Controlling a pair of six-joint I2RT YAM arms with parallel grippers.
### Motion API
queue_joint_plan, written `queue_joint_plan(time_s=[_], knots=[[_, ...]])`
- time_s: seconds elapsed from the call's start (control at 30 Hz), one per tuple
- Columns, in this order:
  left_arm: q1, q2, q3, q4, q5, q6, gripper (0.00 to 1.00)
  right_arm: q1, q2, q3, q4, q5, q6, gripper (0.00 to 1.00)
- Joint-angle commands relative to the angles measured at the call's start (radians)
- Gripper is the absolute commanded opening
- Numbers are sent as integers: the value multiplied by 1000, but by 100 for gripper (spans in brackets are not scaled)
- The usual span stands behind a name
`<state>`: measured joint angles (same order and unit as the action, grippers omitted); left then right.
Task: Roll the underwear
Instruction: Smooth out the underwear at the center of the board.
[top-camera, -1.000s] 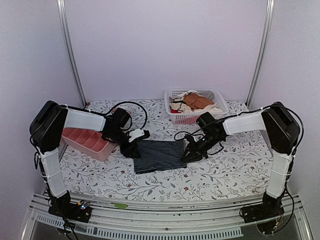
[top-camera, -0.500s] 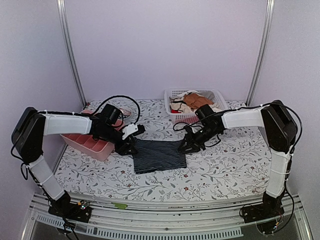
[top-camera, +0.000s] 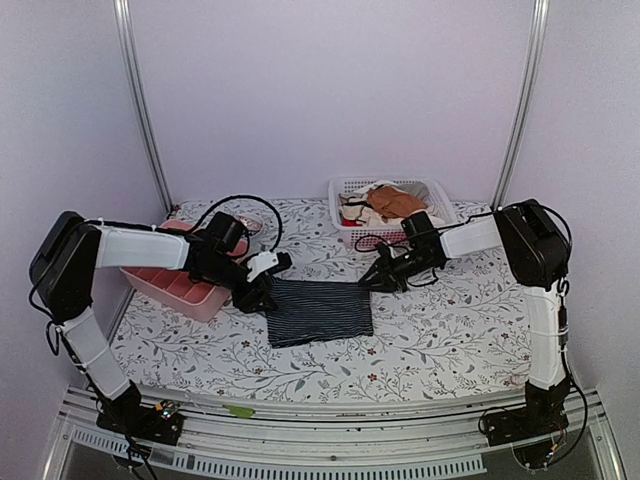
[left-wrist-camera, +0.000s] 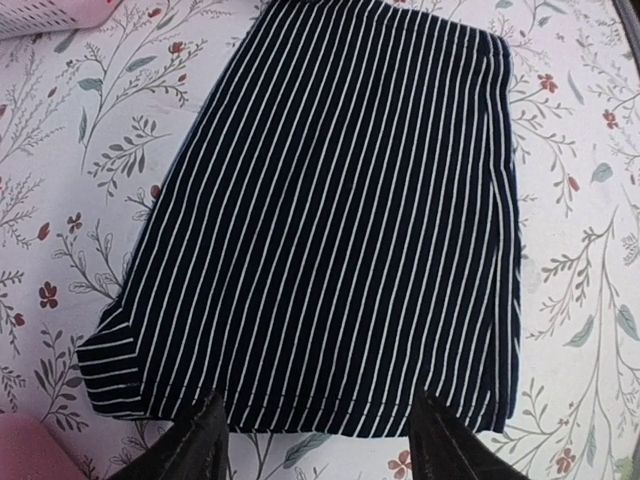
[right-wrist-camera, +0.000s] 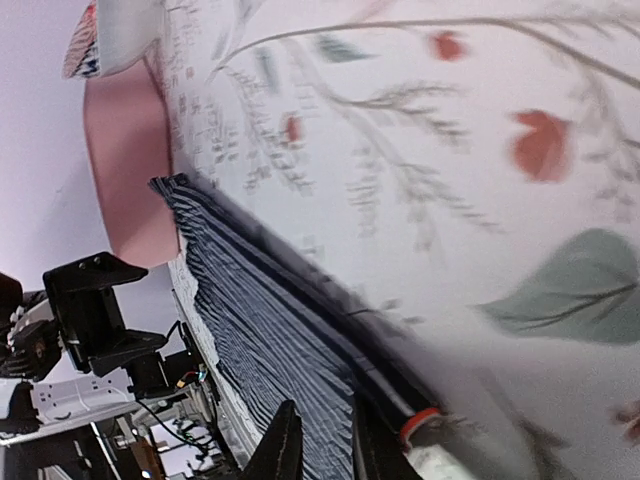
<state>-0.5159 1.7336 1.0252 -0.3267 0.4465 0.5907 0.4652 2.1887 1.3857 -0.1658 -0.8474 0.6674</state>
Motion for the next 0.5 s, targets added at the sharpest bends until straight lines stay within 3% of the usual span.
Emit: queue_joint_plan(time_s=[0.0,0.17,0.37,0.47], knots=[[2,28,17,7,-5,-7,62,-17,90,-39,78,-53,36,16],[2,-15,-15,-3,1,33,61,-17,32,-78,80,-47,36,15],[-34,-164,-162,23,53,110,59,-9,-229,-142,-16,-7,-30,26],[-89,-208,-237,71,26,168,57,30,-326,-182,-93,43,-148,28]])
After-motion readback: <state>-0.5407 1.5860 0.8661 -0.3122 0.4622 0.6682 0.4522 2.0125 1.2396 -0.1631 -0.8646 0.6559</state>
